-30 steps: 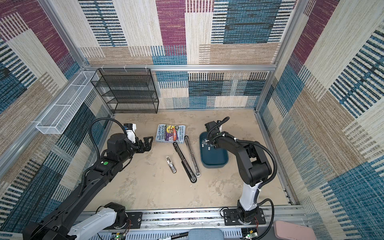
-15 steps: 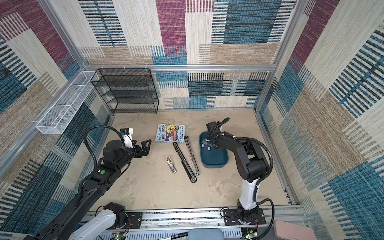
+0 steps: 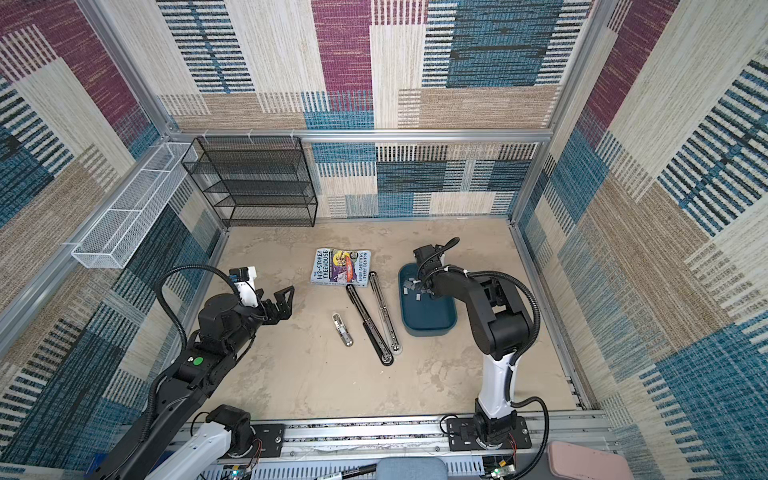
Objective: Load the staples into the stapler
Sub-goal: 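Lower the right gripper and pinch a white staple strip in the tub, then lift the staple strip with the right gripper toward the small stapler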
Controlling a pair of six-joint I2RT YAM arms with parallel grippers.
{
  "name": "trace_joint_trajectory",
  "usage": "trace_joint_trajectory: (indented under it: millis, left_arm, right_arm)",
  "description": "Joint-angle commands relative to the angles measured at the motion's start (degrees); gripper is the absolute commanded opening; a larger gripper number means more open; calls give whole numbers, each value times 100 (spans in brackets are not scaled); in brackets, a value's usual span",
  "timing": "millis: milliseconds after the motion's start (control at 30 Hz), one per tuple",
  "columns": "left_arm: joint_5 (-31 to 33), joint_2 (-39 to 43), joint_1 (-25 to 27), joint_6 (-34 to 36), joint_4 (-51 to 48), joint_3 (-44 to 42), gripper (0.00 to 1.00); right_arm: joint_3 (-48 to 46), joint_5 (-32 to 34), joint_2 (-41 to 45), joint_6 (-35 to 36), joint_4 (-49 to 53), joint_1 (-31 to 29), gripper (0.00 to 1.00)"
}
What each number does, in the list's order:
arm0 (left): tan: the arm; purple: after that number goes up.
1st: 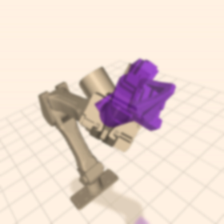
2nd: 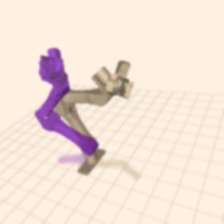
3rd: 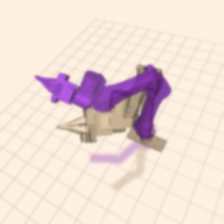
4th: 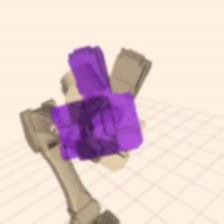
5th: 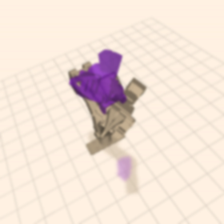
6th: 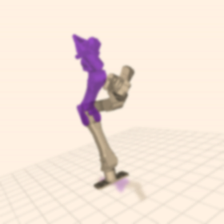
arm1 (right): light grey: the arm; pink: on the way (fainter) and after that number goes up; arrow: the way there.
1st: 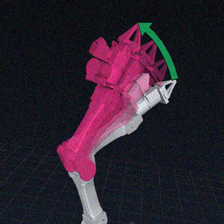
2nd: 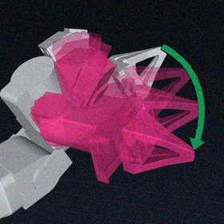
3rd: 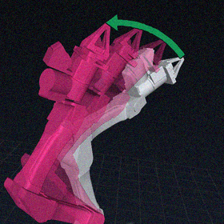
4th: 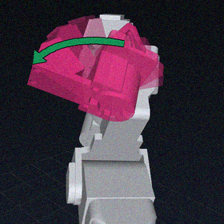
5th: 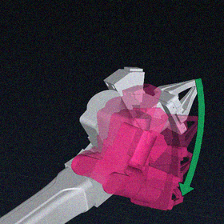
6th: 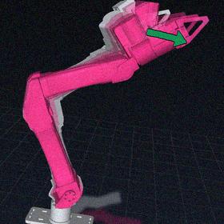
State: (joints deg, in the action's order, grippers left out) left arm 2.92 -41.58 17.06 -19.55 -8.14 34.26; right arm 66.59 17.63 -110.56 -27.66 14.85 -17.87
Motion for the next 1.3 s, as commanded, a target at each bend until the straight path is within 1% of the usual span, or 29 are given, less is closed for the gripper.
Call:
trace_joint_trajectory:
  millis: [0,200,300,367,467,567,733,933,1100,1167,1267]
  left_arm:
    - [156,39,0,-180,-201,-41,99]
    - [195,34,4,-179,-374,37,99]
    - [170,43,6,-189,-365,25,99]
    - [100,45,0,-189,-346,28,99]
    - [29,46,1,-181,-328,-3,99]
    - [-11,77,5,-196,-255,-43,99]
    - [-48,72,0,-194,-106,-94,99]
    - [-215,-188,3,-237,110,-105,99]
    - [-321,-460,1,-447,389,-234,99]
    - [-398,-516,1,-524,538,-382,99]
    - [-318,-485,7,-717,630,-623,99]
  right_arm:
    - [2,-31,-46,-47,-37,0,29]
    - [-13,-59,-16,-34,-18,-3,28]
    - [-13,-93,-57,-13,-18,-1,24]
    - [-5,-131,-79,-19,2,1,19]
    - [-5,-162,-58,-21,26,-5,18]
    - [-14,-137,-11,-29,58,-4,13]
    - [-31,-137,91,-63,101,-5,11]
    - [-179,-111,637,-99,60,-13,11]
    - [-372,-250,1067,-117,-125,-97,11]
    - [-504,-252,1301,-126,-254,-252,10]
    - [-755,-131,1763,-176,-440,-600,10]
